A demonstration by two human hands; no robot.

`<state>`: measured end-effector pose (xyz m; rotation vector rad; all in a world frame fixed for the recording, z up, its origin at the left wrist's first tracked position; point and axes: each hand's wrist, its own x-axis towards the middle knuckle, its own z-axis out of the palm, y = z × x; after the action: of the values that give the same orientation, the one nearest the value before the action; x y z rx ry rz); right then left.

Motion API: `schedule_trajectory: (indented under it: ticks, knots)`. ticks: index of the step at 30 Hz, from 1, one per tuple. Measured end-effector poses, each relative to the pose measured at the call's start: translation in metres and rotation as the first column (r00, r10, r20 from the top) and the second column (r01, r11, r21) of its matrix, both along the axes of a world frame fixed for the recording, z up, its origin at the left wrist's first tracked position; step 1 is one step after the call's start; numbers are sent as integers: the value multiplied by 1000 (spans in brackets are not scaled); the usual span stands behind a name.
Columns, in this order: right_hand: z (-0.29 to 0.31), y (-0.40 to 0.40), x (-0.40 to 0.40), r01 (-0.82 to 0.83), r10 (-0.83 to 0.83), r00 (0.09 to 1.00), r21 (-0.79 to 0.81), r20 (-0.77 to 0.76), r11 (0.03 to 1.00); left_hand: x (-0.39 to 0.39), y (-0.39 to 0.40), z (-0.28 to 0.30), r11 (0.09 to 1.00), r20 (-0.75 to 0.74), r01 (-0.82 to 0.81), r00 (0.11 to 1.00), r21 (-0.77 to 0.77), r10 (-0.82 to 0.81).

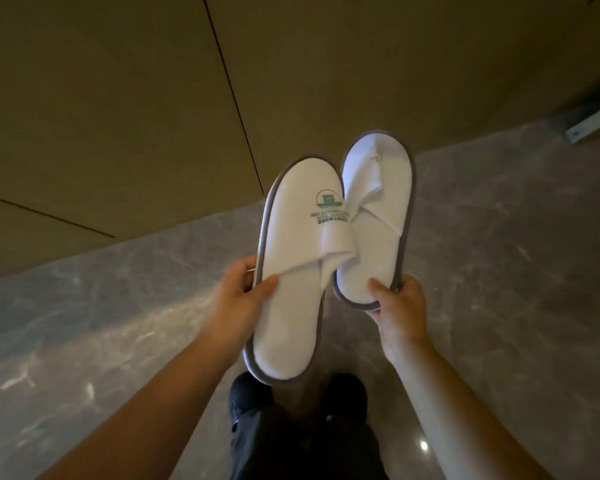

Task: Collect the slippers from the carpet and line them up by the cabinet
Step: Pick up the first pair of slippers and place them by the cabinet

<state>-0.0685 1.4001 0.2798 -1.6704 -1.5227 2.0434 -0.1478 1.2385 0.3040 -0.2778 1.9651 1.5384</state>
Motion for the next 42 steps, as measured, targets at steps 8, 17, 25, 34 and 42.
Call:
schedule_trajectory:
  ticks: [8, 17, 25, 34, 42]
  knots:
    - [-223, -3, -17, 16, -22, 997, 75, 80, 997, -14, 9, -223, 987, 63, -155, 986, 51, 152]
    - [-366, 46, -64, 116, -114, 993, 101, -31, 988, -69, 15, -380, 984, -18, -125, 992, 123, 128]
    - [-367, 35, -47, -260, 137, 949, 455, 285, 852, -56, 18, -378, 978, 21, -123, 992, 168, 121]
    - [-354, -21, -66, -498, 502, 865, 111, -12, 860, -43, 12, -387, 986, 21, -54, 998, 156, 51]
    - [-376, -57, -99, -622, 624, 777, 247, 77, 743, -60, -38, -402, 976, -162, -37, 987, -215, 2]
